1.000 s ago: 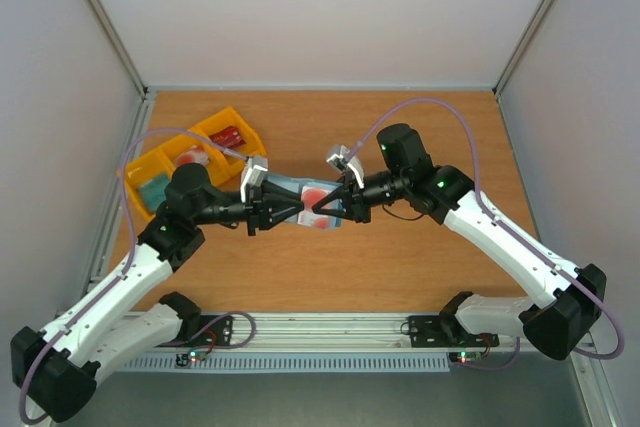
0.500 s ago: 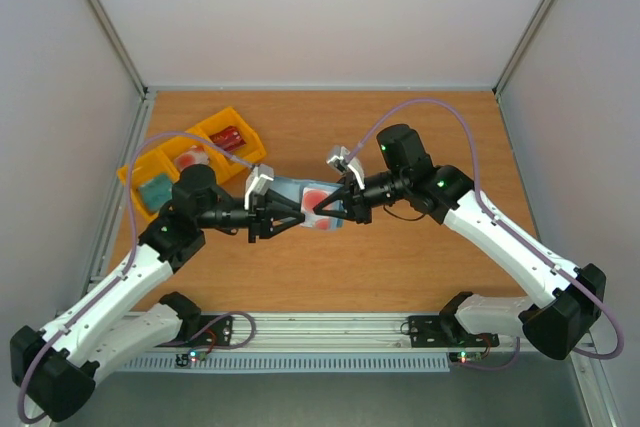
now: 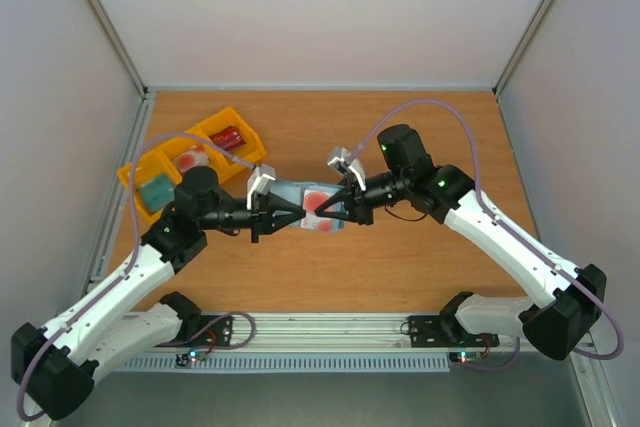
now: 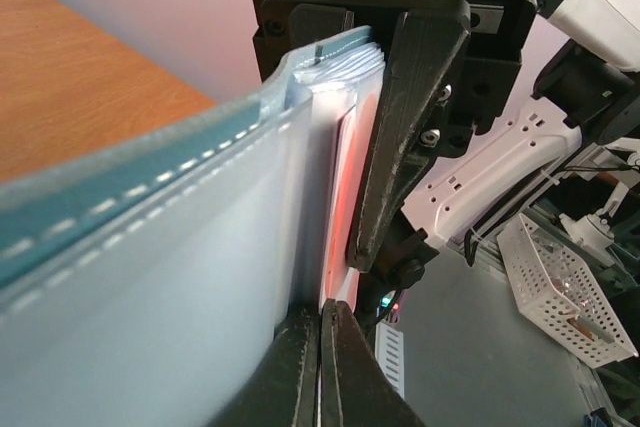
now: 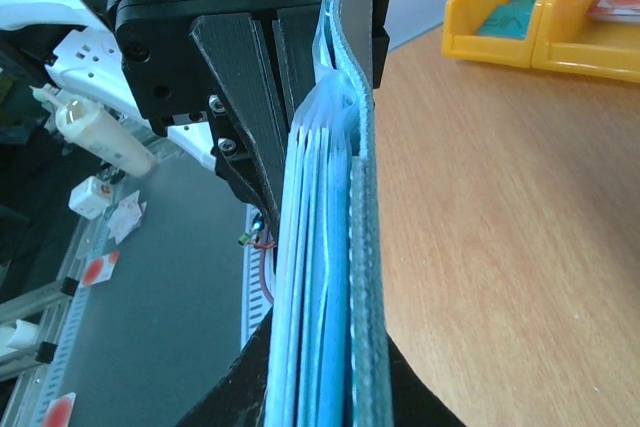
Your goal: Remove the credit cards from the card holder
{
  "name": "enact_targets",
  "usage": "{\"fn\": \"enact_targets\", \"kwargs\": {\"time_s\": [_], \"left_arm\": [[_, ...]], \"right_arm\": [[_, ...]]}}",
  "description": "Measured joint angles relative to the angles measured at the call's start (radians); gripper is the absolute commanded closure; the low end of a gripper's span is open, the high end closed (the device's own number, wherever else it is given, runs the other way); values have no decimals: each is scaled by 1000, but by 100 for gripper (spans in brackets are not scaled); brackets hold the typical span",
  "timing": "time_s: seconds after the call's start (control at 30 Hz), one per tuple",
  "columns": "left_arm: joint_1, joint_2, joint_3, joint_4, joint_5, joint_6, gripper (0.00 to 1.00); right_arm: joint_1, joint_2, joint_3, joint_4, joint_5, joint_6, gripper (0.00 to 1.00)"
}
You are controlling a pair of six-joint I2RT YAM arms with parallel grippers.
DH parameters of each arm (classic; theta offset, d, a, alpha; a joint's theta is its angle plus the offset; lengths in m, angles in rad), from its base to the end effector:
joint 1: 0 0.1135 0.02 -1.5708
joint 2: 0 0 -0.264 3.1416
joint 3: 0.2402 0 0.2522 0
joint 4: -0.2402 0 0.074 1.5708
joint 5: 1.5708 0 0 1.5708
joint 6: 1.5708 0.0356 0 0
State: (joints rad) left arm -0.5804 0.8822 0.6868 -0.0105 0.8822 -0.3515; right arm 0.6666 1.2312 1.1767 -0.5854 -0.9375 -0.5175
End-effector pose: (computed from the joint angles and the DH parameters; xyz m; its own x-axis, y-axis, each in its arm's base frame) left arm 0.1511 -0.1320 0.3089 -0.4981 0.0650 -0.8647 0.8617 0.1484 -0.4852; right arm 0.1836 0.1810 0.3522 0.0246 -0.3532 -0.9352 -0.9918 -0.1259 0.0215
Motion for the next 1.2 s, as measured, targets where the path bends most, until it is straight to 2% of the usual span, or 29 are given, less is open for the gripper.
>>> {"fn": "enact_targets", "kwargs": {"time_s": [0.13,0.27,0.47,0.57,0.7,0.83,1.0,1.2], "left_arm": [[1,-8,-1,-1,0,-4,100],[13,-13,-8,25,3,-46,100],[33,-13,-23,76,14,-113,100],[45,-13,-23,83,19,-120,100],[55,-15,-23,92,19,-124,100],[56,-17,-23,100,20,-128,100],[69,-21,-23,98,34,-114,100],[96,-25,-23,69,53,-61,100]], "right_arm": [[0,-3,-2,-2,0,-18,79],[-3,-17,-25,33,-17,-23,70],[-9,-28,-45,76,-29,-20,64],[-26,-50,-67,90,-36,-17,64],[-50,-66,-91,98,-58,-5,72],[-60,-66,-93,106,-70,8,74],[-76,-66,-97,108,-82,10,85],[-97,-66,-105,92,-92,10,87]]}}
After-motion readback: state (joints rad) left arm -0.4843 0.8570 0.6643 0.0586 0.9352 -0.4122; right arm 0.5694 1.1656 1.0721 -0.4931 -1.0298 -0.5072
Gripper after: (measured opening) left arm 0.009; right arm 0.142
